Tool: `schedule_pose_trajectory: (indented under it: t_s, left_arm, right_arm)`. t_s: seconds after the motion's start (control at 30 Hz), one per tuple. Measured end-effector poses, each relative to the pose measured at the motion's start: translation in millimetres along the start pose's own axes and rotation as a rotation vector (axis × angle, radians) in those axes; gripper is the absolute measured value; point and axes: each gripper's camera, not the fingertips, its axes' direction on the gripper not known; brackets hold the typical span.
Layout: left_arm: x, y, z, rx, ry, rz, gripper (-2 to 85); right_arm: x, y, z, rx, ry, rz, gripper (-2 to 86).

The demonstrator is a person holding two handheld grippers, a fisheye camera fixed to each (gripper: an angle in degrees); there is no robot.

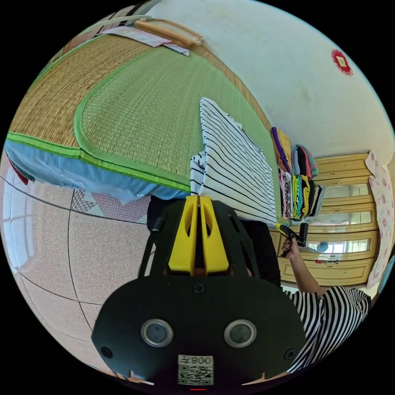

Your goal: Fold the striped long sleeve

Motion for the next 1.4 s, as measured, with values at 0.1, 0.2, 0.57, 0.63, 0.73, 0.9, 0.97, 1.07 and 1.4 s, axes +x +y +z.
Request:
schedule_pose_trajectory:
  t_s: [0.1, 0.2, 0.57, 0.63, 0.73, 0.9, 0.97, 1.07, 1.4]
  left_arm:
    - [17, -5, -19, -0.011, -0.002, -0.01, 0.7]
    - [37, -12, -35, -0.023, -0.014, -0.03, 0.9]
    - [256, -34, -104, 0.029, -0.081, 0.349, 3.3]
    - [333, -41, -81, -0.069, -0.007, 0.509, 4.2]
    - [431, -45, -43, -0.211, 0.016, 0.712, 5.4]
    - [572, -49, -4, -0.317, -0.012, 0.963, 7.1]
    - [617, -47, 3, -0.338, -0.052, 1.053, 7.6]
    - [679, -41, 17, -0.382, -0.158, 1.188, 7.7]
    - [749, -73, -6, -0.43, -0.224, 1.11, 1.6]
  right_arm:
    - [9, 9, 6, -0.003, -0.024, 0.017, 0.3]
    - [17, 10, 11, 0.002, -0.05, 0.043, 0.3]
    - [16, 11, 13, 0.023, -0.106, 0.023, 0.3]
    - [17, 11, 13, 0.027, -0.118, 0.022, 0.3]
    - [17, 9, 13, 0.034, -0.131, 0.015, 0.3]
    - [18, 4, 11, 0.036, -0.15, -0.003, 0.3]
    - [15, -1, 11, 0.024, -0.15, -0.021, 0.3]
    - [13, -6, 14, 0.008, -0.153, -0.043, 0.4]
    - [34, -19, 15, -0.006, -0.136, -0.035, 0.8]
